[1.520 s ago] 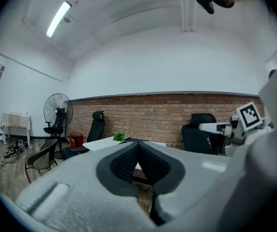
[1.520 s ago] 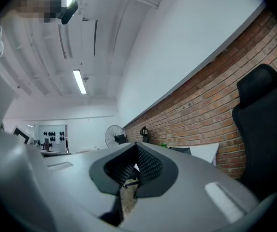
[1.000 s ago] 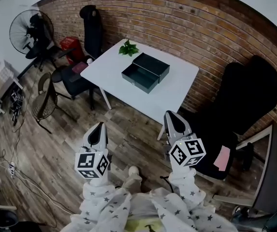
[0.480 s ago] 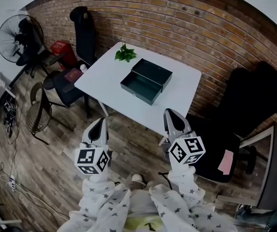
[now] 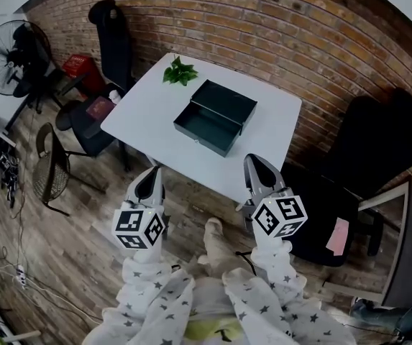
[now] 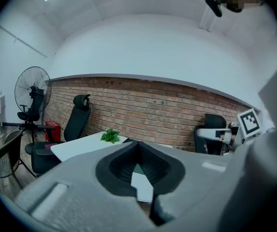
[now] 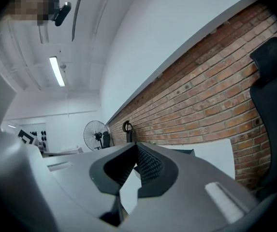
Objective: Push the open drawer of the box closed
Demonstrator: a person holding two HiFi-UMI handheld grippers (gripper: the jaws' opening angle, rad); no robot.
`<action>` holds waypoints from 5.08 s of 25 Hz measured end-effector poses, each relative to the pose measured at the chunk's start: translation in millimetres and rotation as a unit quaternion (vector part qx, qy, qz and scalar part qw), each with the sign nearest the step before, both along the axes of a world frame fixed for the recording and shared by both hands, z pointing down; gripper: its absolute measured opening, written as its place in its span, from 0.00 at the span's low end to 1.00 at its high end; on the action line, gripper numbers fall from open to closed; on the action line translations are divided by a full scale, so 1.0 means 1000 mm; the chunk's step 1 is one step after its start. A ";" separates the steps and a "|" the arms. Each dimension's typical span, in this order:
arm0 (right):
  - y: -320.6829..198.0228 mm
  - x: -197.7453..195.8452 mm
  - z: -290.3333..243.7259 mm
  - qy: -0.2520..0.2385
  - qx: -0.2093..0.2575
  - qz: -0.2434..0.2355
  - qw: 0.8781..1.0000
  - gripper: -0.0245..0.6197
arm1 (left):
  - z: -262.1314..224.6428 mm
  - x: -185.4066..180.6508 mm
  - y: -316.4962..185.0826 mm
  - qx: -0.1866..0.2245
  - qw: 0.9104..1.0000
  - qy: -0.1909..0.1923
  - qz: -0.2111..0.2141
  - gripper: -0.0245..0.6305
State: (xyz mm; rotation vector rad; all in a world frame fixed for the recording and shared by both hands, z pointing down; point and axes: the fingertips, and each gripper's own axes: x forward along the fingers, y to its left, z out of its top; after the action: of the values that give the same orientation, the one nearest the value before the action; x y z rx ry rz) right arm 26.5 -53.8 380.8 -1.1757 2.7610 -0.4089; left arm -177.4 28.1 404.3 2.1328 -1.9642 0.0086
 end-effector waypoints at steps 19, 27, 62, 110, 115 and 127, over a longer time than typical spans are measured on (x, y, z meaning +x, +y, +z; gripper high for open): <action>-0.128 -0.030 0.028 -0.002 -0.050 -0.004 0.999 0.05 | 0.091 0.007 -0.114 -0.131 0.989 0.052 0.051 0.26; -0.154 -0.037 0.039 -0.002 -0.060 -0.012 0.998 0.05 | 0.131 0.012 -0.145 -0.173 0.982 0.040 0.070 0.26; -0.163 -0.018 0.090 -0.007 -0.121 0.106 0.987 0.05 | 0.223 0.036 -0.202 -0.288 0.932 -0.049 0.216 0.14; -0.195 -0.012 0.107 0.013 -0.134 0.107 0.985 0.05 | 0.218 0.060 -0.283 -0.278 0.933 -0.037 0.224 0.14; -0.195 -0.014 0.110 0.015 -0.137 0.105 0.985 0.05 | 0.218 0.062 -0.287 -0.276 0.934 -0.036 0.225 0.14; -0.196 -0.009 0.115 0.014 -0.142 0.112 0.983 0.05 | 0.219 0.066 -0.300 -0.272 0.935 -0.034 0.225 0.13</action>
State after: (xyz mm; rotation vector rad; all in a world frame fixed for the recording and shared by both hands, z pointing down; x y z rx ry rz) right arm 17.3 -249.3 495.4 -1.5447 2.6139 -0.7841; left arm -111.1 -272.0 623.2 2.1397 -1.2478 0.6337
